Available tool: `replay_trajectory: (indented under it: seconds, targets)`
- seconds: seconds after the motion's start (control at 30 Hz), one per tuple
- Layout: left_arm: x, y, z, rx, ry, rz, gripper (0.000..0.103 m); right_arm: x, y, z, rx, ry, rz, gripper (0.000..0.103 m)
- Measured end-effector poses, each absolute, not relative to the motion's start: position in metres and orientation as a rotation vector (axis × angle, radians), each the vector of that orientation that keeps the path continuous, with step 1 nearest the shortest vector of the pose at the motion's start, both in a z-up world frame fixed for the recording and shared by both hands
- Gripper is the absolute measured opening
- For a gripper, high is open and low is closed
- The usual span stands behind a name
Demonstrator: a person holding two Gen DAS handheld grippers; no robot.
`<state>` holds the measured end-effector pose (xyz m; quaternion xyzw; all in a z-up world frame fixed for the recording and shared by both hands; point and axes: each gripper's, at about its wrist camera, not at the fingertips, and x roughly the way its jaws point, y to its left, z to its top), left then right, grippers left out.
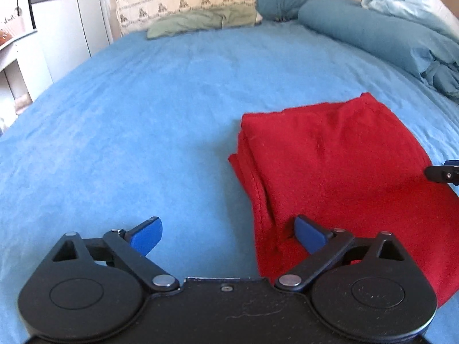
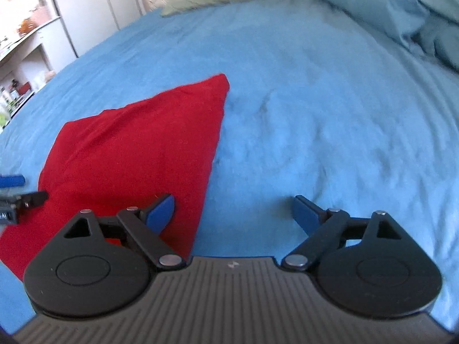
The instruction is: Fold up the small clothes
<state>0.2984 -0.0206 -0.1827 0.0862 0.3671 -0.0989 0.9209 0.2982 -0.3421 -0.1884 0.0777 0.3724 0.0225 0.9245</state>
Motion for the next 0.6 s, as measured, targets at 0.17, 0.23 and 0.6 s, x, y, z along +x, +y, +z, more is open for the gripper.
replay_trajectory:
  seconds: [0.17,0.23,0.6]
  targets:
    - [0.28,-0.018,-0.144,0.166,0.71,-0.155,0.098,0.275,-0.334,-0.149,0.159,0.662,0.013,0.103]
    - [0.264,-0.012,-0.112,0.115,0.676,-0.166,0.098,0.259,-0.328,-0.117,0.156,0.628,0.0,0.103]
    - [0.14,0.01,0.014,0.07,0.609,-0.079,0.103,0.131,-0.279,0.033,0.127,0.542,-0.069,0.103]
